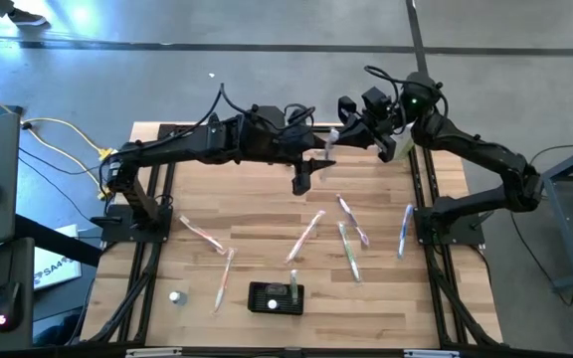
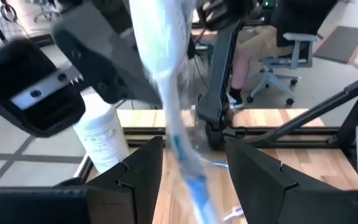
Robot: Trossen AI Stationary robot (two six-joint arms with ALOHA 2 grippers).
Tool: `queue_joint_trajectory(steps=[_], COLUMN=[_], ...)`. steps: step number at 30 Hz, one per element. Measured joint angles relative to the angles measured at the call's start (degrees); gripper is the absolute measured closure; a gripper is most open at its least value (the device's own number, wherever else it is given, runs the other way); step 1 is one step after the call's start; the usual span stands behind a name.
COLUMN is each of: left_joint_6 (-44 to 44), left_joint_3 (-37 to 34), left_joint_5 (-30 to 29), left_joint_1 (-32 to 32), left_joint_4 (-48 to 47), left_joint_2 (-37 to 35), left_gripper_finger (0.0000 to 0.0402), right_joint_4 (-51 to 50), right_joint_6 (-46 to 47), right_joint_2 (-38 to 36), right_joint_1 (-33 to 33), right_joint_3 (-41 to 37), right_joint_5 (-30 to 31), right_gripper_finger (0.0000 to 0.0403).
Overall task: Pick & Place toothbrushing station
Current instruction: Put the left blue toothbrush into the black wire organizer
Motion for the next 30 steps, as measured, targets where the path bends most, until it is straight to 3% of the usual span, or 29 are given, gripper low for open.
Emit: queue_joint_trajectory(steps=[10, 17, 24, 30], left_joint_6=[0.6, 0.4, -0.9, -0.9], left_joint_3=[0.0, 0.0, 0.0, 0.0], left_joint_5=[-0.5, -5.7, -5.8, -5.8], left_joint_1=[0.0, 0.0, 0.0, 0.0], left_joint_4=[-1.0, -5.5, -5.7, -5.8], left_joint_2=[0.2, 0.1, 0.1, 0.1], left_gripper_finger=[0.0224, 0.0224, 0.0225, 0.0262], right_joint_4=[-0.1, -0.1, -0.1, -0.2], right_joint_6=[-0.1, -0.3, -0.8, -1.2], right_joint_2=[0.0, 0.0, 0.0, 0.0], right_joint_1=[0.0, 0.0, 0.0, 0.0], right_joint_3=[0.0, 0.0, 0.0, 0.0], right_joint_5=[0.2, 0.2, 0.2, 0.2], right_gripper_finger=[0.0401, 0.0401, 0.0401, 0.0401])
